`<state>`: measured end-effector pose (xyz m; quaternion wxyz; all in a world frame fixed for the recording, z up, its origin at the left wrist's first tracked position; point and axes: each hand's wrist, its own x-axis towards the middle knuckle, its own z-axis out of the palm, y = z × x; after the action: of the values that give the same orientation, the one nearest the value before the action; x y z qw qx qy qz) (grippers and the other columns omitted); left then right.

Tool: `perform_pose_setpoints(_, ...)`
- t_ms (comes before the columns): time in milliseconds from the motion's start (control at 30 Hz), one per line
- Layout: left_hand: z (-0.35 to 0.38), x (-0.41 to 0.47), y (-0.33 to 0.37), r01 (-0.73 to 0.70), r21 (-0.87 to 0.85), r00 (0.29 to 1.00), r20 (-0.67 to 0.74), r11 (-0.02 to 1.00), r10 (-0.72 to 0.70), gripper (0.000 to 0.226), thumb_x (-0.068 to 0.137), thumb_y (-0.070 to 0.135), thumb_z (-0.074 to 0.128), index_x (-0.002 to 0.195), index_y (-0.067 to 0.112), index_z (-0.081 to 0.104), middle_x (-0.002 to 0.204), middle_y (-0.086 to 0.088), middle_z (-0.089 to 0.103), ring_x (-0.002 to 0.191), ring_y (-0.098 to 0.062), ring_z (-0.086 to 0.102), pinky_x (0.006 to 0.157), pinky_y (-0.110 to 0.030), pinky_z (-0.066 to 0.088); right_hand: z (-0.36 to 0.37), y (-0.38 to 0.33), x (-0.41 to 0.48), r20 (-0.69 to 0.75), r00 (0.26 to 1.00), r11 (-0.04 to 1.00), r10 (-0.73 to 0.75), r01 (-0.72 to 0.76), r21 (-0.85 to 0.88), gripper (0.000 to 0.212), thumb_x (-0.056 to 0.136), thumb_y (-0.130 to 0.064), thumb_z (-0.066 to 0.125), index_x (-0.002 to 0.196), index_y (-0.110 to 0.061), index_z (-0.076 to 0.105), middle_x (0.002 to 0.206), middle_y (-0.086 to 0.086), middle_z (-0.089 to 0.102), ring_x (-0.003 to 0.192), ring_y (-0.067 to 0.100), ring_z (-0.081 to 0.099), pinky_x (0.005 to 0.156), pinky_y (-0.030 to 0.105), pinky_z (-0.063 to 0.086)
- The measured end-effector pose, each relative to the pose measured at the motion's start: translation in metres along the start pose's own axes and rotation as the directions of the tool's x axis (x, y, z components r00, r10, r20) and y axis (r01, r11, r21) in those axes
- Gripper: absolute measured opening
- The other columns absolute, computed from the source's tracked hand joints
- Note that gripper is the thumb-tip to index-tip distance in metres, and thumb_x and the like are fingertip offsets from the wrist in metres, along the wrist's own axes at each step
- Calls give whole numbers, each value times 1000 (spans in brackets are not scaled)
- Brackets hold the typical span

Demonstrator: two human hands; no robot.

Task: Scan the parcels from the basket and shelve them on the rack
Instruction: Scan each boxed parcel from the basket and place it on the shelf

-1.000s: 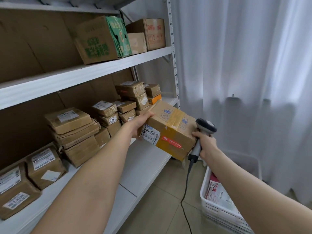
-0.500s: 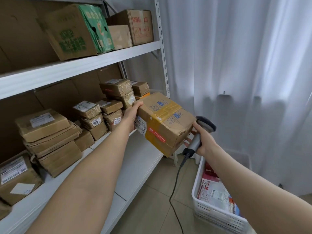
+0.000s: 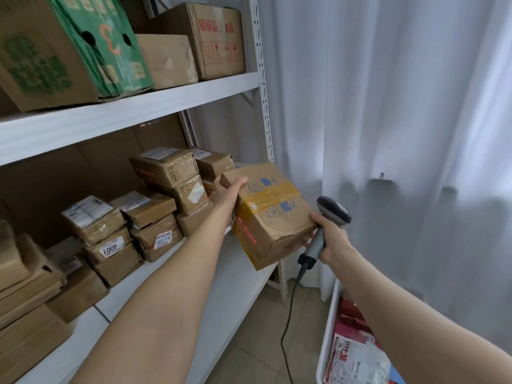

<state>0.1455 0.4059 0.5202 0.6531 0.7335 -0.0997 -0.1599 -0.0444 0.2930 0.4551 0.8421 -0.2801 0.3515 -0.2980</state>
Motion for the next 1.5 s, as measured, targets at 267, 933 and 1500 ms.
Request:
perform_pose_setpoints(267, 75, 55, -15, -7, -114, 983, 179, 993, 27, 74, 77, 7, 70, 140, 26, 36, 122, -6, 61, 110, -26, 60, 96, -46, 50, 38, -22, 87, -78, 994, 995, -77, 72, -66, 22, 81, -6, 75, 83, -15, 55, 85, 8, 62, 76, 23, 61, 82, 47, 55)
perform_pose_setpoints(933, 143, 194, -43, -48, 581, 993, -58, 812, 100, 93, 71, 45, 78, 147, 35, 25, 156, -1, -7, 143, -31, 11, 113, -45, 26, 136, -38, 289, 59, 996, 958, -74, 87, -275, 30, 80, -11, 75, 103, -13, 56, 94, 5, 62, 97, 27, 61, 95, 46, 51)
perform_pose_setpoints(1500, 148, 249, -28, -26, 899, 947, -119, 437, 300, 48, 96, 4, 41, 141, 22, 45, 151, -8, 28, 116, -31, 54, 91, -38, 50, 121, -31, 321, 65, 997, 952, 44, -22, -304, 16, 82, -13, 75, 88, -15, 60, 82, 2, 60, 74, 16, 55, 89, 44, 50)
